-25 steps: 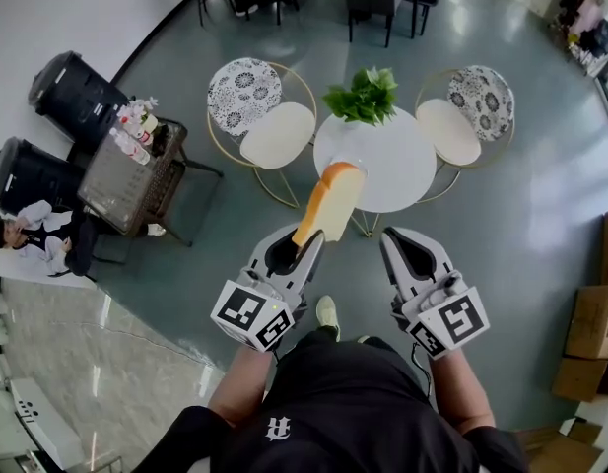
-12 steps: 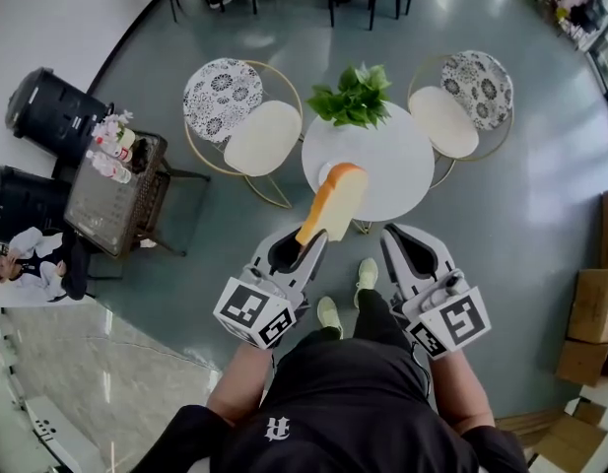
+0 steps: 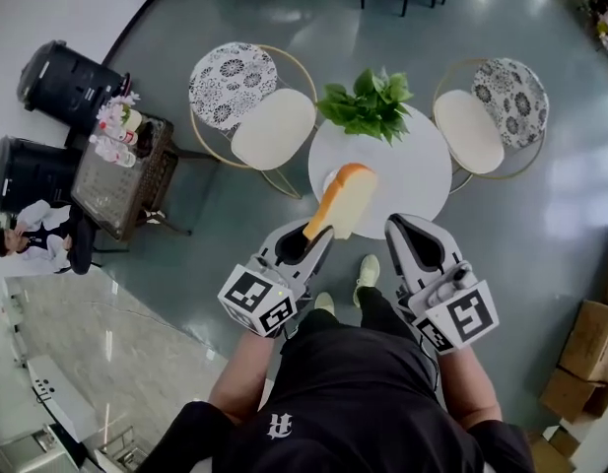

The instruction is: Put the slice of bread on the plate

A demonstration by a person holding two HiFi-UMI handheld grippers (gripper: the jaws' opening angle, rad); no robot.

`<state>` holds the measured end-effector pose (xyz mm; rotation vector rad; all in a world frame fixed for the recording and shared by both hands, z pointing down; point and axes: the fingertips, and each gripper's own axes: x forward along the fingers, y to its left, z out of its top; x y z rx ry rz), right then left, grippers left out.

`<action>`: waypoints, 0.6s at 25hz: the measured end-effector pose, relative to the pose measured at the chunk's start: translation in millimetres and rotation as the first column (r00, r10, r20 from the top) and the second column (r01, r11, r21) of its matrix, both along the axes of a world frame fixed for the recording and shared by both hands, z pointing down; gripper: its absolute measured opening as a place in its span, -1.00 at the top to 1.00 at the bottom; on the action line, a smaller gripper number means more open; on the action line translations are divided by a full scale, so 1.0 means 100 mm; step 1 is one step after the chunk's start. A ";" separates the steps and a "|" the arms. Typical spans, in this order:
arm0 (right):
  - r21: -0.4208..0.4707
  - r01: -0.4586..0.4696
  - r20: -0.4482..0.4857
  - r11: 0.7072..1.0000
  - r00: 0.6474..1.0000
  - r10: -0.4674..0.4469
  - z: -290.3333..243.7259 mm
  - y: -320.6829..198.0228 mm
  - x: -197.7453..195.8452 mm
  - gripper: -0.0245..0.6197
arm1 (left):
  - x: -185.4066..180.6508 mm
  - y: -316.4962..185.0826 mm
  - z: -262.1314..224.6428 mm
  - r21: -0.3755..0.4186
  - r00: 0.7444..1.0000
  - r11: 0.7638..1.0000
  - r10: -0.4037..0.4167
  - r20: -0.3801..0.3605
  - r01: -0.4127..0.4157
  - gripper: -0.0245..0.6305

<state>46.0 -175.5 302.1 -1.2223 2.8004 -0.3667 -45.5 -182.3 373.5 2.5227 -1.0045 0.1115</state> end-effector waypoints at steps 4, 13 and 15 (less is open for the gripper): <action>-0.034 0.024 0.000 0.999 1.000 -0.024 0.18 -0.26 0.07 0.91 | 0.07 -0.25 0.35 -0.059 1.000 0.998 -0.006 0.017 0.007 0.64; -0.149 -0.012 0.005 0.989 1.000 0.013 0.94 -0.42 0.06 0.91 | 0.18 -0.58 1.41 -0.206 0.996 0.975 0.085 0.014 -0.081 0.64; -0.168 -0.023 0.006 0.986 1.000 0.024 1.18 -0.44 0.04 0.91 | 0.19 -0.66 1.71 -0.238 0.994 0.965 0.113 0.016 -0.105 0.64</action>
